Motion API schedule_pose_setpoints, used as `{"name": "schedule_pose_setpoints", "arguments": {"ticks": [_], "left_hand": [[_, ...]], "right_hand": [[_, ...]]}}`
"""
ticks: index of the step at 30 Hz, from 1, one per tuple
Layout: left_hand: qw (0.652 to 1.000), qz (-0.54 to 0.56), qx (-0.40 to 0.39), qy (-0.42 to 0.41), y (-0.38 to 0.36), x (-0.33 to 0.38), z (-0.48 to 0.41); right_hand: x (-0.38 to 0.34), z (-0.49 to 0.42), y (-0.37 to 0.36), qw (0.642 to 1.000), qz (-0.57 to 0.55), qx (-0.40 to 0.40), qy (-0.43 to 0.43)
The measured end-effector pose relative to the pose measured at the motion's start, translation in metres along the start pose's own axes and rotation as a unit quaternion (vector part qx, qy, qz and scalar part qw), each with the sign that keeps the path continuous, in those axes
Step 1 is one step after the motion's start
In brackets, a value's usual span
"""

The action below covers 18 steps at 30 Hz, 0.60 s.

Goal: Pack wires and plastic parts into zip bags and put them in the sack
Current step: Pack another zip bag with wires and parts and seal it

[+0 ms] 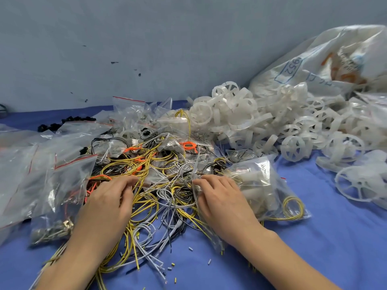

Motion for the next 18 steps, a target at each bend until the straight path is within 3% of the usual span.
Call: {"name": "schedule_pose_setpoints", "arguments": {"ticks": [18], "left_hand": [[0.982, -0.157, -0.099, 0.022, -0.021, -0.019, -0.038]], "right_hand": [[0.001, -0.001, -0.001, 1.0, -0.004, -0.011, 0.005]]}}
Point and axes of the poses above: each hand's wrist, its own z-axis away from the middle knuckle, its own y-axis out of the back of the hand, x = y × z, the point moved 3 cm from there along -z, towards the middle knuckle, and after that the axes turned 12 degrees about z, right-handed, at the moved point
